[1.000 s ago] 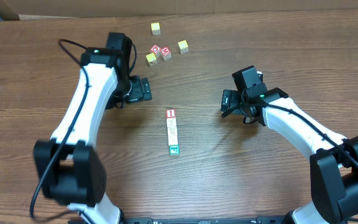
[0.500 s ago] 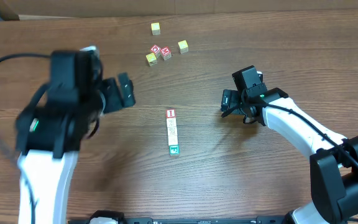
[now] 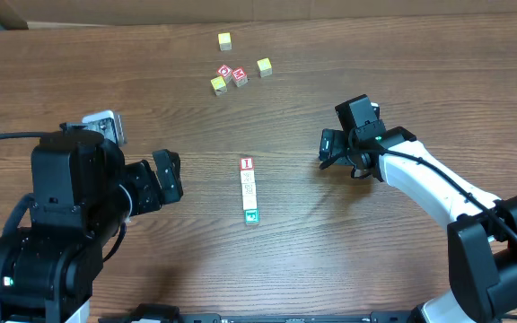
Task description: Flip 5 blocks
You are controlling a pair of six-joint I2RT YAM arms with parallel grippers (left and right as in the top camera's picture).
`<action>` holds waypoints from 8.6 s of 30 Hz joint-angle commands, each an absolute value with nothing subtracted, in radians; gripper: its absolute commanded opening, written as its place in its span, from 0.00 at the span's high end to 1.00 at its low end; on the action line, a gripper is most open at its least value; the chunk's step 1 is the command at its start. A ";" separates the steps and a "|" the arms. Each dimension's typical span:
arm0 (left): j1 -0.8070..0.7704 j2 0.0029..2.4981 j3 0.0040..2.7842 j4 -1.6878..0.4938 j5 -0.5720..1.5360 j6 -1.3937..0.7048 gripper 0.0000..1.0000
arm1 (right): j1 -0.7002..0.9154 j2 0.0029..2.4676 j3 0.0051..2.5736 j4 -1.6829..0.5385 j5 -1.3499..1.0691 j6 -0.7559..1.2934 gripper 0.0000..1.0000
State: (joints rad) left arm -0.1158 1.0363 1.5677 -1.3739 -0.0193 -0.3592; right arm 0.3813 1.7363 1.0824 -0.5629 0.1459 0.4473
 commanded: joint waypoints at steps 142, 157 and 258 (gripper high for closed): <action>0.046 0.004 0.005 -0.073 0.068 -0.056 0.00 | 0.380 1.710 1.102 -0.559 0.157 0.444 0.00; 0.046 0.004 0.005 -0.073 0.068 -0.056 0.00 | 0.380 1.686 1.101 -0.548 0.157 0.444 0.00; 0.046 0.004 0.005 -0.073 0.067 -0.056 0.00 | 0.147 0.003 0.007 0.253 -0.002 0.147 0.00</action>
State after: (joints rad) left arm 0.0414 0.0151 0.0082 -0.0708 0.0742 -0.0738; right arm 0.1509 0.0139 0.0181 0.2955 0.0029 0.1612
